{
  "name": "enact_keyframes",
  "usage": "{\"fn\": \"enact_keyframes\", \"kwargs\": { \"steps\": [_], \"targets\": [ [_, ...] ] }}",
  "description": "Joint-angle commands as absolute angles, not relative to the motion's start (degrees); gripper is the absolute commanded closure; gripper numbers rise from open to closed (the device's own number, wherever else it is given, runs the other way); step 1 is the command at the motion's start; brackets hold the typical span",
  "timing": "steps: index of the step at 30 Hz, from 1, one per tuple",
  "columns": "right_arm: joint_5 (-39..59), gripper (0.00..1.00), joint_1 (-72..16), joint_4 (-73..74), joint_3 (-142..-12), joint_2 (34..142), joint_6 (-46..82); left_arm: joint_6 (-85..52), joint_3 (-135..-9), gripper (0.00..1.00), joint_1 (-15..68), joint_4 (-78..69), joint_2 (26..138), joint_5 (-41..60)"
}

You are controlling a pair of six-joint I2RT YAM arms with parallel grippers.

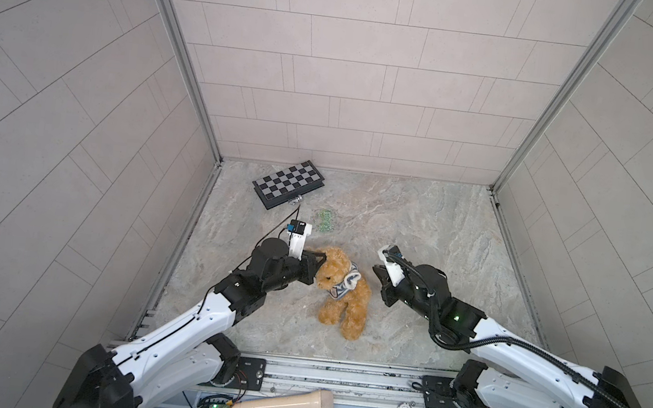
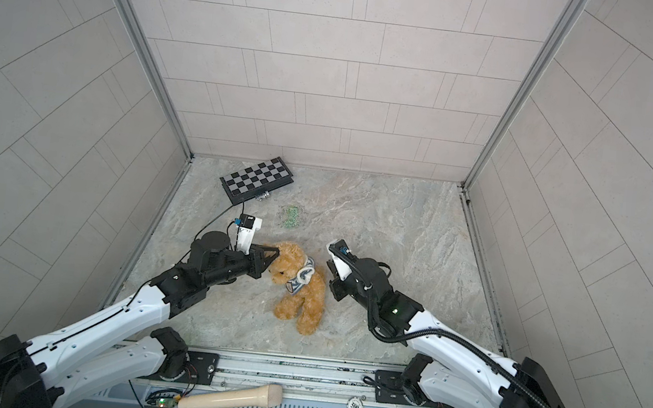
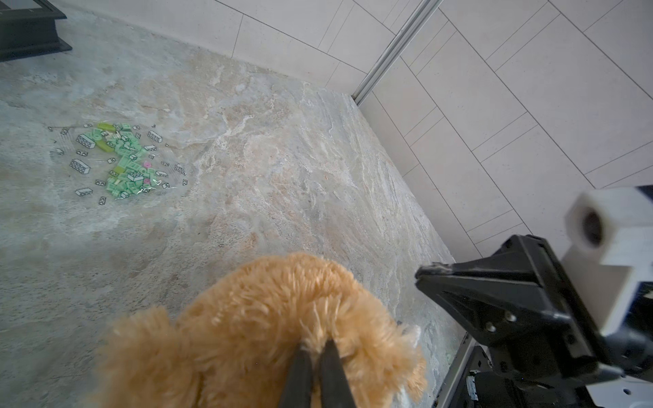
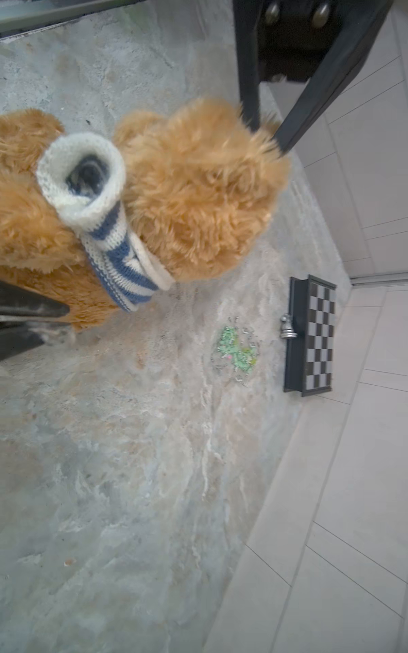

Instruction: Dress the teddy bear

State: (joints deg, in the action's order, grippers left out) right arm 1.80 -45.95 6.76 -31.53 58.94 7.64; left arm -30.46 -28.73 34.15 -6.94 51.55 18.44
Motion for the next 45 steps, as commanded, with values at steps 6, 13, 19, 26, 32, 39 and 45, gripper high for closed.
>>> {"fn": "enact_keyframes", "kwargs": {
  "steps": [6,13,19,26,32,39,45],
  "targets": [
    [16.3,0.94,-46.1,15.8,-29.4,60.1,11.0,-32.5,-28.5,1.00,31.3,-1.7,49.3,18.7],
    [14.7,0.93,-48.2,25.3,-18.7,52.7,16.4,-35.4,-27.2,1.00,24.0,-1.0,48.1,18.9],
    [16.9,0.90,-51.5,26.5,-25.3,61.6,18.6,-38.5,-27.3,1.00,22.3,-4.3,48.7,20.9],
    [18.7,0.87,-55.2,35.2,-30.7,76.0,24.3,-39.7,-27.2,1.00,22.3,-4.8,48.3,19.9],
    [19.4,0.99,-55.2,32.0,-34.6,82.2,24.1,-39.4,-27.1,1.00,22.3,-4.2,48.4,19.6],
    [12.7,0.92,-54.8,29.8,-32.8,80.7,24.3,-39.9,-26.4,1.00,22.3,-5.1,48.4,19.8],
    [10.7,0.83,-52.7,27.8,-32.2,80.4,25.4,-39.7,-26.4,1.00,22.3,-5.0,47.9,20.0]
  ]
}}
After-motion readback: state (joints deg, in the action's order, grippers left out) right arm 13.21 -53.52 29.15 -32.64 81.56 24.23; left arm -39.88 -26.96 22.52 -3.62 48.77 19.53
